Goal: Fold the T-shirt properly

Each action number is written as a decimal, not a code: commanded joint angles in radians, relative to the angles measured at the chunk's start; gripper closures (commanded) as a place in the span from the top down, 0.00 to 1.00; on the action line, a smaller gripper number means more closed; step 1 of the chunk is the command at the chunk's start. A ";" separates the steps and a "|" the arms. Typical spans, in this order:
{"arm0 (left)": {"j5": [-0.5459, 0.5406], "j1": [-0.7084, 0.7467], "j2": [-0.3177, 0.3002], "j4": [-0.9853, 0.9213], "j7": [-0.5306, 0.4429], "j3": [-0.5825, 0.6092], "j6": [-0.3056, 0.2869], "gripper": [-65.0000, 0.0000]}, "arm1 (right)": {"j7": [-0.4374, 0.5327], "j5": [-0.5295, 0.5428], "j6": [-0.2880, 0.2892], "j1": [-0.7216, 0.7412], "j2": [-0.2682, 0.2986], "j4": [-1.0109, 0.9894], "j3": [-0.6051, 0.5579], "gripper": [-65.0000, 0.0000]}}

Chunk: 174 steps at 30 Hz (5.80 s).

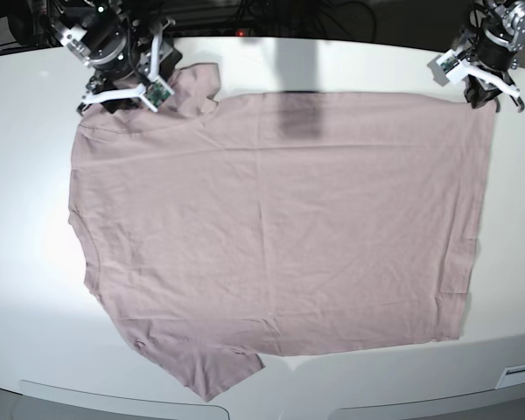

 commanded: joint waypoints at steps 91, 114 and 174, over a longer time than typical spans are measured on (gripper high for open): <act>0.056 0.006 -0.027 0.068 0.043 -0.001 0.087 0.00 | 0.226 -0.102 0.121 0.084 0.025 -0.079 0.002 0.00; -0.110 -0.151 -0.084 0.164 0.074 -0.002 0.104 0.00 | 0.030 0.002 0.082 0.083 0.025 0.243 0.026 0.00; -0.449 -0.540 0.108 -0.172 -0.166 -0.002 0.100 0.00 | 0.073 0.315 0.204 0.579 -0.117 -0.404 0.393 0.00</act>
